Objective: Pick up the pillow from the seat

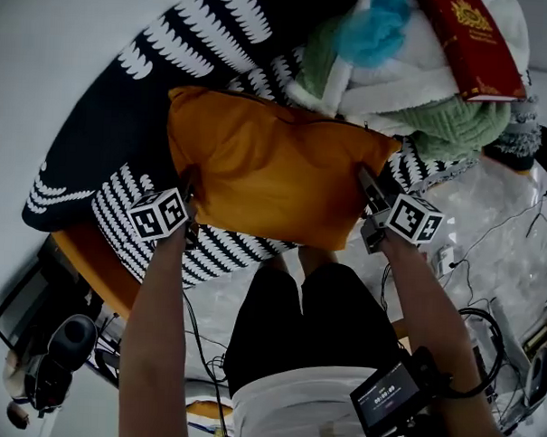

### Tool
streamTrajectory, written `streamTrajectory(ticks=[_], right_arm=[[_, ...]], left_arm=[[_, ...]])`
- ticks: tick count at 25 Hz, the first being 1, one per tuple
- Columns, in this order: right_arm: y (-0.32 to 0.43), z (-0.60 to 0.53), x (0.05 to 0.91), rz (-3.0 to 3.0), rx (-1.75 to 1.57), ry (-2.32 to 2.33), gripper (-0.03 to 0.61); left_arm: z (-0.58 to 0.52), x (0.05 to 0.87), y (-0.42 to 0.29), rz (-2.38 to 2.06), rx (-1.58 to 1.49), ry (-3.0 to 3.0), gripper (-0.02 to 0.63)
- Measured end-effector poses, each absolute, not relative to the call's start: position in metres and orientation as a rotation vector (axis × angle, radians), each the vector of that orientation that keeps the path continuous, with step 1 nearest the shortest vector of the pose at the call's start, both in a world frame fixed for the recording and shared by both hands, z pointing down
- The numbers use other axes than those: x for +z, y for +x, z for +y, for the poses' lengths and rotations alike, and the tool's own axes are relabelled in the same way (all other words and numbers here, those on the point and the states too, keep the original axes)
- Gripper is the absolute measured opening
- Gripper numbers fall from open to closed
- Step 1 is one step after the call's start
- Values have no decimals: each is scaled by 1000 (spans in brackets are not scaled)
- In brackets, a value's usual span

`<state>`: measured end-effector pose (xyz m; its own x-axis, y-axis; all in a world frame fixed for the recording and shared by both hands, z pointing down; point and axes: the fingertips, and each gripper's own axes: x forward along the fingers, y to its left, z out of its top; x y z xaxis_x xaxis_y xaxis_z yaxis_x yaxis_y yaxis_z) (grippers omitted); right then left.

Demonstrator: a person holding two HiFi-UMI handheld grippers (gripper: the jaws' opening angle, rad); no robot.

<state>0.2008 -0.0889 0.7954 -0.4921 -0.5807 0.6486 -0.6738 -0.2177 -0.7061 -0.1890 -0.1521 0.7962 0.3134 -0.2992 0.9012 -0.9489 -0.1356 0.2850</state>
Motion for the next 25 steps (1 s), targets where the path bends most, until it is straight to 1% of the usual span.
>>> streamTrajectory(ticks=[2, 11, 25], right_arm=[[199, -86, 789, -1950, 1832, 1519, 128], [197, -60, 762, -2022, 1799, 1423, 101], [206, -92, 687, -2235, 1575, 1312, 95]], left_arm=[[-150, 787, -189, -1173, 864, 1658, 77], [-113, 749, -188, -1182, 884, 1708, 35], [-67, 677, -183, -1280, 710, 1701, 33]])
